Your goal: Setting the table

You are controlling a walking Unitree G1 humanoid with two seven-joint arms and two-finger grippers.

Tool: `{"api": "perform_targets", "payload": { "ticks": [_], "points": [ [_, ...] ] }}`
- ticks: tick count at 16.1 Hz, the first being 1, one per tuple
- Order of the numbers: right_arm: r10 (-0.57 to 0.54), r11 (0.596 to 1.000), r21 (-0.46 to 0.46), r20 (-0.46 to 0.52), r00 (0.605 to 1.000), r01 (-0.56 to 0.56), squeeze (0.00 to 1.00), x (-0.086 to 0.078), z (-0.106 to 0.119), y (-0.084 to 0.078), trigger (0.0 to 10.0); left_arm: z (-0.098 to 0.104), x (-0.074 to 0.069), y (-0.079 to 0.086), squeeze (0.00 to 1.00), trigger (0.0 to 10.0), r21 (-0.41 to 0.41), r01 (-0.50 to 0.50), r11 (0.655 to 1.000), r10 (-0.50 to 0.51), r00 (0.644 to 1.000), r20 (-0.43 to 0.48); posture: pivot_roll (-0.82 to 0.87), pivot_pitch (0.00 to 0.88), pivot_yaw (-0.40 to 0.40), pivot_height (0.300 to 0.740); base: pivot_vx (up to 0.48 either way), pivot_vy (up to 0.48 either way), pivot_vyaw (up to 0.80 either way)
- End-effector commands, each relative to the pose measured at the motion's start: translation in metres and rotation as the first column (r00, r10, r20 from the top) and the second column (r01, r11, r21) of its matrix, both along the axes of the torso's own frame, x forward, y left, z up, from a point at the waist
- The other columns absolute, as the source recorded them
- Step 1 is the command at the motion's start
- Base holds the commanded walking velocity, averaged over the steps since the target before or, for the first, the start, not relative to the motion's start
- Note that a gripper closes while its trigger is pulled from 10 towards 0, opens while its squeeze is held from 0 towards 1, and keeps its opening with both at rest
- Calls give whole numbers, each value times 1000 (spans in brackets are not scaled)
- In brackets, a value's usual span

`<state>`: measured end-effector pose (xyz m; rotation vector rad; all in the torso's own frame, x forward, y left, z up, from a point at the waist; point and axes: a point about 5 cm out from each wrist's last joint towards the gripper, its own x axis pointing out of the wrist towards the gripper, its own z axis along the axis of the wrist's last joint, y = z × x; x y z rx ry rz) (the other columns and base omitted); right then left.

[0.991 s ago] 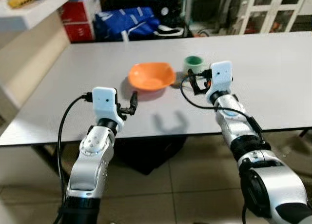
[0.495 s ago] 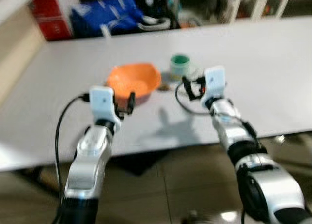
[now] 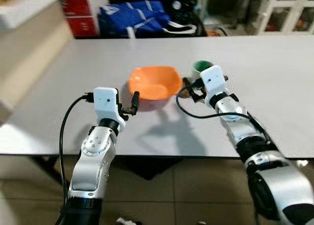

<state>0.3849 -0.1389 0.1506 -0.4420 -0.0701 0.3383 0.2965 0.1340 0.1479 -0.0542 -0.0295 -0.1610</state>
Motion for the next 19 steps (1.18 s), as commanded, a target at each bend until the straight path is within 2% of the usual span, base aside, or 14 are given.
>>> {"api": "perform_targets", "payload": {
  "ticks": [1,5,8,10,13,15,19],
  "points": [
    [23,997,-77,-4,1000,-23,0,3,4,-3,10000,2,-2,0,0,10000,1,0,1000,0,1000,8,-141,0,60,740,0,0,0],
    [-9,984,-176,-43,999,1,0,7,2,-13,10000,-1,-9,3,0,10000,3,-7,1000,7,1000,-5,-125,8,57,740,0,0,0],
    [-86,959,-276,-87,992,59,0,10,-1,-26,10000,-3,-15,7,0,10000,12,-12,1000,13,1000,-20,-109,33,57,740,0,0,0],
    [-125,957,-276,-114,986,89,0,11,-2,-30,10000,-2,-19,9,0,10000,14,-16,1000,17,1000,-24,-94,52,56,740,0,0,0],
    [-153,951,-290,-137,979,109,0,15,1,-28,10000,-5,-31,13,0,10000,21,-33,999,34,998,-49,-63,79,51,740,0,0,0],
    [-148,946,-313,-171,974,89,0,15,-1,-28,10000,-4,-37,18,0,10000,26,-48,998,50,997,-57,-45,98,49,740,0,0,0],
    [-133,959,-276,-260,956,58,0,12,-9,-26,10000,-3,-42,21,0,10000,28,-59,998,61,996,-68,-41,121,49,740,0,0,0]
  ]
}}
